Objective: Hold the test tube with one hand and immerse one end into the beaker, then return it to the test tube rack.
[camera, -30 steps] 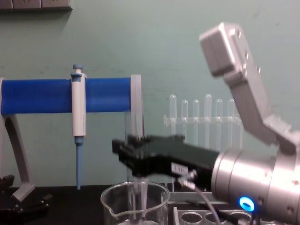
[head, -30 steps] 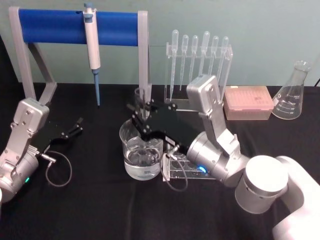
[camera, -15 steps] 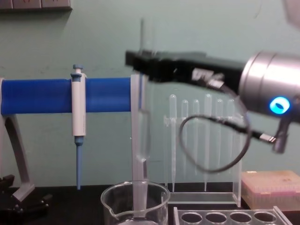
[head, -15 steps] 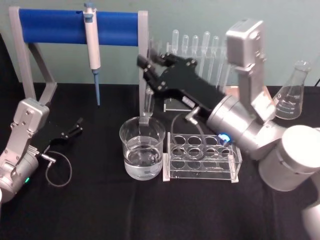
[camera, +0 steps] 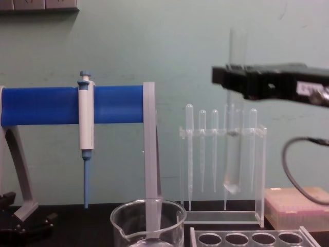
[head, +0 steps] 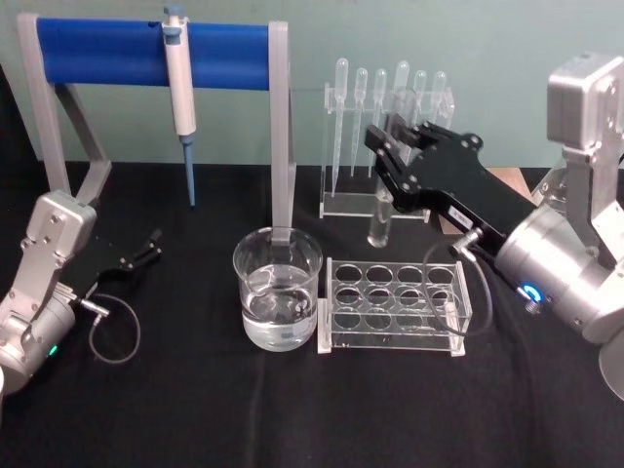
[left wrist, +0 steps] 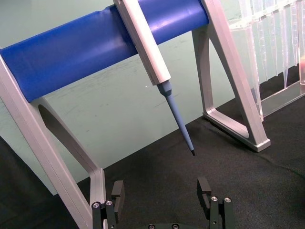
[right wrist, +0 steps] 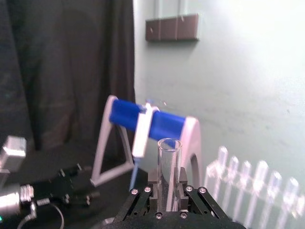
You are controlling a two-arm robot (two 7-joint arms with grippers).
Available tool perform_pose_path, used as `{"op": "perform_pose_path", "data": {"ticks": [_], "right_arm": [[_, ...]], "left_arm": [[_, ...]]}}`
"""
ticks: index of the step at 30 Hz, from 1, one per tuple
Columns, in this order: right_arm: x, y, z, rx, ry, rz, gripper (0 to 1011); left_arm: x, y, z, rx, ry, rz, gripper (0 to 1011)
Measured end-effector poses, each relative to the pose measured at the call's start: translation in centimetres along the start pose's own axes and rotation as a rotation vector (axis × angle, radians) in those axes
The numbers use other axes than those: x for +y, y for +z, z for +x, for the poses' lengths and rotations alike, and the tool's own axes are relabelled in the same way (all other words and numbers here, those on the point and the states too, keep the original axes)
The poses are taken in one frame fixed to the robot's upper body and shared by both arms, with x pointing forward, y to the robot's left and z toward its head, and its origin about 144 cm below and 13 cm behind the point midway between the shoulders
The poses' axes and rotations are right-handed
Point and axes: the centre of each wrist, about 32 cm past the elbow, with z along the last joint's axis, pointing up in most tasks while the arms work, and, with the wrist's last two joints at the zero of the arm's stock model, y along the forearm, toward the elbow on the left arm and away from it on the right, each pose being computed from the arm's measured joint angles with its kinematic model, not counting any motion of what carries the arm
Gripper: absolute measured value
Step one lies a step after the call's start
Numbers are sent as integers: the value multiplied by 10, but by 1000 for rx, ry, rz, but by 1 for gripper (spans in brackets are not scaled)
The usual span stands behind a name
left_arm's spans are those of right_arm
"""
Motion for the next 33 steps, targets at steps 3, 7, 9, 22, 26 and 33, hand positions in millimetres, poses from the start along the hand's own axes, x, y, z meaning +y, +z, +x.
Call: {"op": "perform_pose_path", "data": {"ticks": [3,7,9,22,26,33], "right_arm": [[-6,-10,2,2,-14,-41,225],[-11,-22,2,10,-25,-82,225],[-12,-26,1,12,-28,-94,225],[-14,-39,-8,30,-21,-126,225],[-13,-42,-10,32,-21,-130,225],[-9,-51,-9,26,-14,-132,225]], "left_arm": [[0,0,0,0,0,0,1000],[0,0,0,0,0,0,1000],[0,0,0,0,0,0,1000],[0,0,0,0,0,0,1000],[0,0,0,0,0,0,1000],[0,0,0,0,0,0,1000]]}}
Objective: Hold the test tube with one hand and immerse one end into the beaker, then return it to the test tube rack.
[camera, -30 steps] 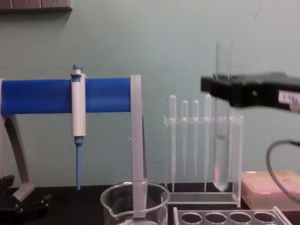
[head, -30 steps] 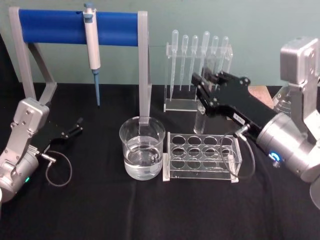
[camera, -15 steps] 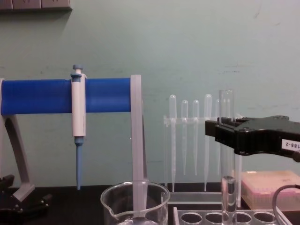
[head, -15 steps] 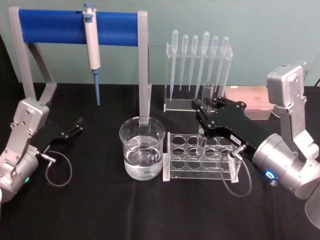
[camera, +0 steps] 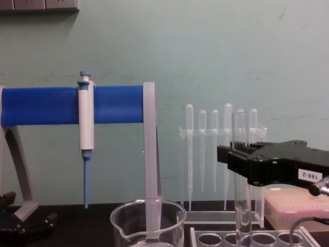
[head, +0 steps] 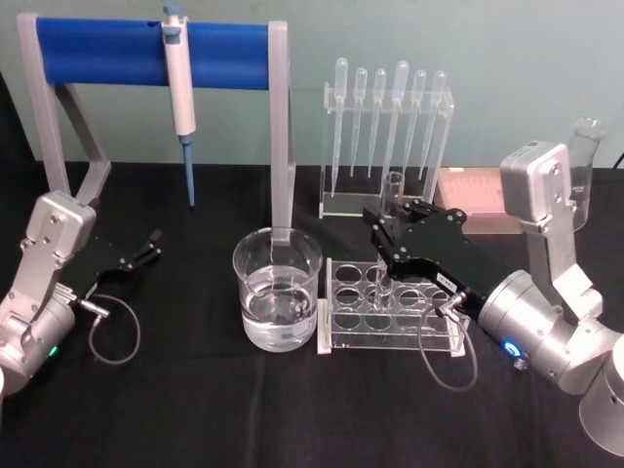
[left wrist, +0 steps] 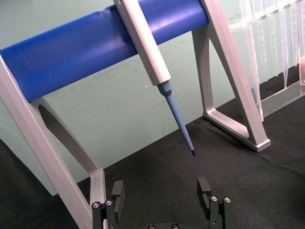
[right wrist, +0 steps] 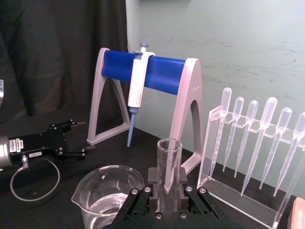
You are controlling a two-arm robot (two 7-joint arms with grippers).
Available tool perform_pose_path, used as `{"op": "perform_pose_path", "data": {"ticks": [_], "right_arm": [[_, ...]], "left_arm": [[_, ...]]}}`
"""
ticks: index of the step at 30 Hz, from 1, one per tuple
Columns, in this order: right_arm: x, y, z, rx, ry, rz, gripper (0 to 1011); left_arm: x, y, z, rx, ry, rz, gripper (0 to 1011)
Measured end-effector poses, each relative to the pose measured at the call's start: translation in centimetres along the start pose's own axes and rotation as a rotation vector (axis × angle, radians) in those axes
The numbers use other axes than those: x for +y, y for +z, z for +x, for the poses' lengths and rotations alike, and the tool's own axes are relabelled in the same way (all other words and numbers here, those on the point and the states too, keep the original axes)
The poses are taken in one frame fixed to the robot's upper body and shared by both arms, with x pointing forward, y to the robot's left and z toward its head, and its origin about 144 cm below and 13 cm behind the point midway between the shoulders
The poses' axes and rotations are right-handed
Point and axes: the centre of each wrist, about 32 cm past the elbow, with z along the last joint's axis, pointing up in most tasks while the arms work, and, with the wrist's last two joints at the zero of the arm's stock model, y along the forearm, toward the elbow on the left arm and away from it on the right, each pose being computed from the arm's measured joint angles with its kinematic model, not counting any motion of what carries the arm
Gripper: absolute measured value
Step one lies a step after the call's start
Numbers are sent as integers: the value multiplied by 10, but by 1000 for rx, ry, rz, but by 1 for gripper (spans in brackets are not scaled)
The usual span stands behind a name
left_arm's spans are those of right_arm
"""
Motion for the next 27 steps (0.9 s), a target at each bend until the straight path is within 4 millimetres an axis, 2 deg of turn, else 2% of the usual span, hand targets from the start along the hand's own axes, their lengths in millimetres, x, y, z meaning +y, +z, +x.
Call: {"op": "perform_pose_path", "data": {"ticks": [16,27], "right_arm": [[16,-18,2,-4,8,-48,225],[23,-20,1,-35,21,-105,225]], "left_arm": [[0,0,0,0,0,0,1000],[0,0,0,0,0,0,1000]]}}
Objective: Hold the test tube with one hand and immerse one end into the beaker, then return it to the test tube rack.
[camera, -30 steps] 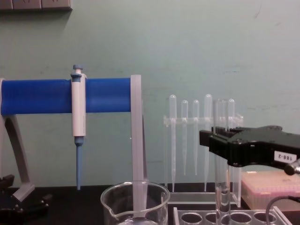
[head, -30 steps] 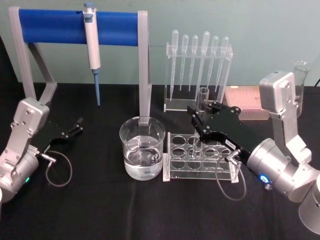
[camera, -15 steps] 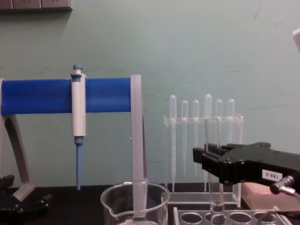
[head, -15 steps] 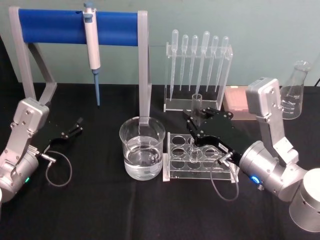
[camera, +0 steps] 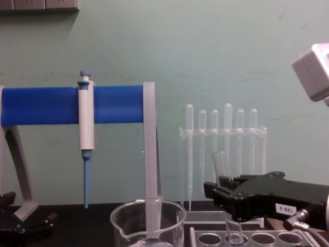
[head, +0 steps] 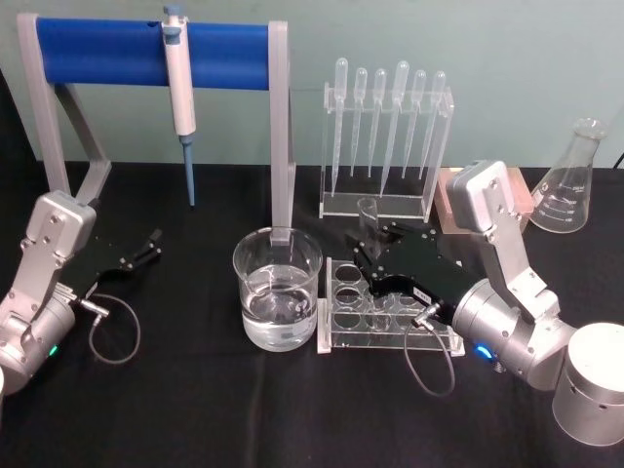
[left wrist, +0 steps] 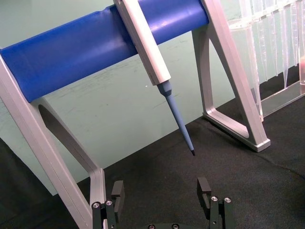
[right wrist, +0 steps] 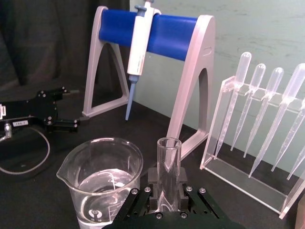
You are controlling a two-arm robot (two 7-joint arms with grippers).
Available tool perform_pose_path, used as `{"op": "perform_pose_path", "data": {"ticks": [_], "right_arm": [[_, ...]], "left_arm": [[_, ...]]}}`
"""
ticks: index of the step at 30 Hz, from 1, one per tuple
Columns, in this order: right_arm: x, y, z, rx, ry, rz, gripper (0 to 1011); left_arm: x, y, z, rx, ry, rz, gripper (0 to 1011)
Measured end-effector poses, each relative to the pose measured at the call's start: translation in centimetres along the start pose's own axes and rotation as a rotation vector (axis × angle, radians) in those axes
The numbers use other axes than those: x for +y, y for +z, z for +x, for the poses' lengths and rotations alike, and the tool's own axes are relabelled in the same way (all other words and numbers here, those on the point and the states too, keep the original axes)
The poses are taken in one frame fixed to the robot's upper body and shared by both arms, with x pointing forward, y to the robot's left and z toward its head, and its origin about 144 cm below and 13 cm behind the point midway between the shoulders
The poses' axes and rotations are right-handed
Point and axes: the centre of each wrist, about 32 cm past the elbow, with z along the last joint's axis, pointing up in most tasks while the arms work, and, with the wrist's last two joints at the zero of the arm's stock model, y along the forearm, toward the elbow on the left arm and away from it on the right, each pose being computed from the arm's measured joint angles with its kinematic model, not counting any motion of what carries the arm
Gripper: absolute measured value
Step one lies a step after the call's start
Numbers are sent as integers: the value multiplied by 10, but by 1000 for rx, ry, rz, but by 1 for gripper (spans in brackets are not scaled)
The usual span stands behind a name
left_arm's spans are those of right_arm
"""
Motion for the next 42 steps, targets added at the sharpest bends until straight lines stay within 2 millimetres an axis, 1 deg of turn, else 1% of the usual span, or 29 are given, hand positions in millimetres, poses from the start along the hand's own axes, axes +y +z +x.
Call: {"op": "perform_pose_path", "data": {"ticks": [3,7,9,10,11,14,16,17,18,19,21,22,23,24,25,26,27,28,30,31,33,35,37,40,42], "right_arm": [[1,0,0,-5,5,-11,225],[1,0,-1,-8,5,-18,283],[1,0,-1,-9,4,-21,341],[1,1,-1,-8,4,-21,386],[1,1,-1,-7,3,-22,398],[-3,1,-1,-4,-2,-29,544],[-7,1,-2,-4,-7,-35,591],[-10,0,-2,-3,-12,-40,601],[-17,0,-2,-3,-20,-47,630],[-21,1,-2,-3,-25,-51,690],[-30,1,-2,-2,-36,-57,731],[-35,2,-3,-2,-42,-61,787],[-45,2,-3,-1,-54,-66,798],[-50,2,-3,-1,-60,-68,823],[-60,3,-2,-1,-76,-71,861],[-65,3,-1,-1,-86,-74,898],[-73,2,1,1,-112,-76,913],[-77,1,3,3,-127,-77,924],[-83,-2,7,7,-164,-77,987],[-87,-5,12,12,-206,-77,1002],[-89,-8,16,16,-247,-76,1002],[-91,-17,21,27,-317,-78,1002],[-90,-22,24,28,-372,-74,1002],[-85,-39,28,26,-481,-68,1002],[-83,-47,30,27,-514,-66,1002]], "left_arm": [[0,0,0,0,0,0,1000],[0,0,0,0,0,0,1000],[0,0,0,0,0,0,1000],[0,0,0,0,0,0,1000],[0,0,0,0,0,0,1000],[0,0,0,0,0,0,1000],[0,0,0,0,0,0,1000],[0,0,0,0,0,0,1000],[0,0,0,0,0,0,1000],[0,0,0,0,0,0,1000],[0,0,0,0,0,0,1000],[0,0,0,0,0,0,1000],[0,0,0,0,0,0,1000],[0,0,0,0,0,0,1000],[0,0,0,0,0,0,1000],[0,0,0,0,0,0,1000],[0,0,0,0,0,0,1000],[0,0,0,0,0,0,1000],[0,0,0,0,0,0,1000],[0,0,0,0,0,0,1000],[0,0,0,0,0,0,1000],[0,0,0,0,0,0,1000],[0,0,0,0,0,0,1000],[0,0,0,0,0,0,1000],[0,0,0,0,0,0,1000]]}}
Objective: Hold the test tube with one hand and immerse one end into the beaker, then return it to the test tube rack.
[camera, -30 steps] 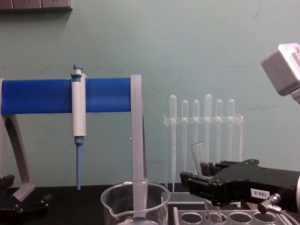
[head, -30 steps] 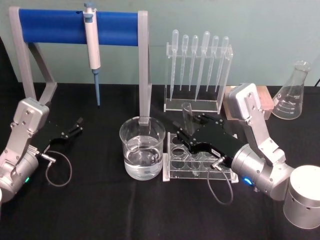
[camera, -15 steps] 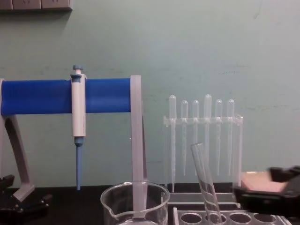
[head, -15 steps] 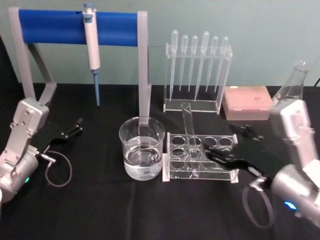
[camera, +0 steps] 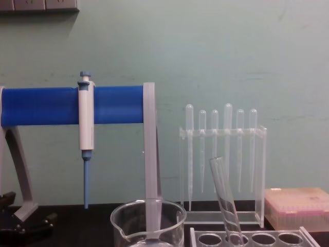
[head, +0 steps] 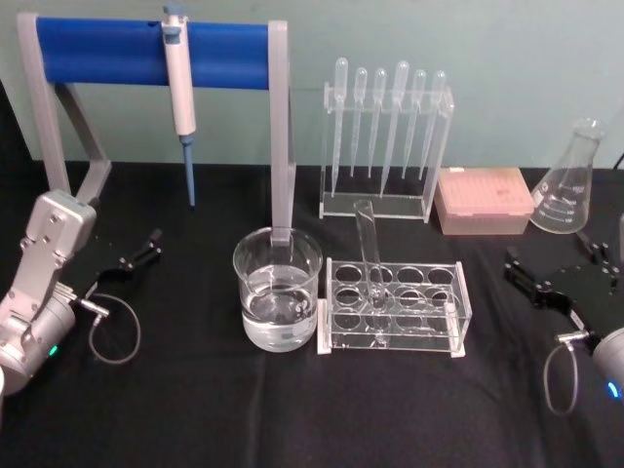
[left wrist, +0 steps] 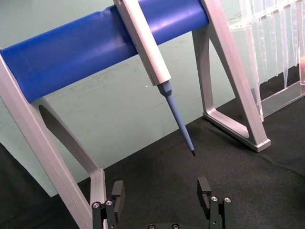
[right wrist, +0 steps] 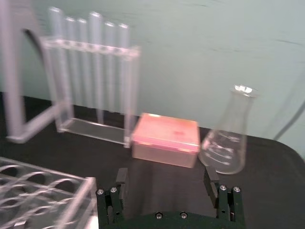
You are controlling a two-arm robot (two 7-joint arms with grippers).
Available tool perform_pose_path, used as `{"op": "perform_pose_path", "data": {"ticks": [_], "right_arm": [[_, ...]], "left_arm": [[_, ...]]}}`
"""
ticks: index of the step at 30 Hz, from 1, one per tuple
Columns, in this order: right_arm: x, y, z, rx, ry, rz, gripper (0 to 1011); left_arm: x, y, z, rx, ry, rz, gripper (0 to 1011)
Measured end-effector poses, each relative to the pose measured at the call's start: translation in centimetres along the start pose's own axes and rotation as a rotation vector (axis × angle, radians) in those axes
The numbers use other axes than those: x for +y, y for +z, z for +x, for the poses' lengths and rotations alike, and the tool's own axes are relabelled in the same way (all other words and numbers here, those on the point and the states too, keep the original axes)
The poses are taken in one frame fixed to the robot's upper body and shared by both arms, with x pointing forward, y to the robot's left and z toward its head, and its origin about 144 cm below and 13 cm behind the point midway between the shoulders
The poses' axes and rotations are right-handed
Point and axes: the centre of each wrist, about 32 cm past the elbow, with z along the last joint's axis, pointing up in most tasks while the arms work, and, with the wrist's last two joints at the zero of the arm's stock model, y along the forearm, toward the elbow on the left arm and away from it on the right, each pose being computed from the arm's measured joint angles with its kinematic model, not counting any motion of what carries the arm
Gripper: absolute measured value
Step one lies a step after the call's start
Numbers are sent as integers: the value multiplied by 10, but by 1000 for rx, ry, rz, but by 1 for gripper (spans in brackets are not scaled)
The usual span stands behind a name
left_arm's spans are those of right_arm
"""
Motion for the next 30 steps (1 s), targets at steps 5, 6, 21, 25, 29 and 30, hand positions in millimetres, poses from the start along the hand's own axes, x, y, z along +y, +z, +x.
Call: {"op": "perform_pose_path", "data": {"ticks": [5,6,21,25,29,30], "right_arm": [[11,-21,-3,4,-62,-2,1002],[13,-24,-4,1,-66,-4,1002],[19,-34,-13,-11,-94,-26,1002],[19,-34,-12,-9,-94,-24,1002],[18,-34,-12,-8,-95,-23,1002],[18,-34,-12,-8,-95,-23,1002]], "left_arm": [[0,0,0,0,0,0,1000],[0,0,0,0,0,0,1000],[0,0,0,0,0,0,1000],[0,0,0,0,0,0,1000],[0,0,0,0,0,0,1000],[0,0,0,0,0,0,1000]]}}
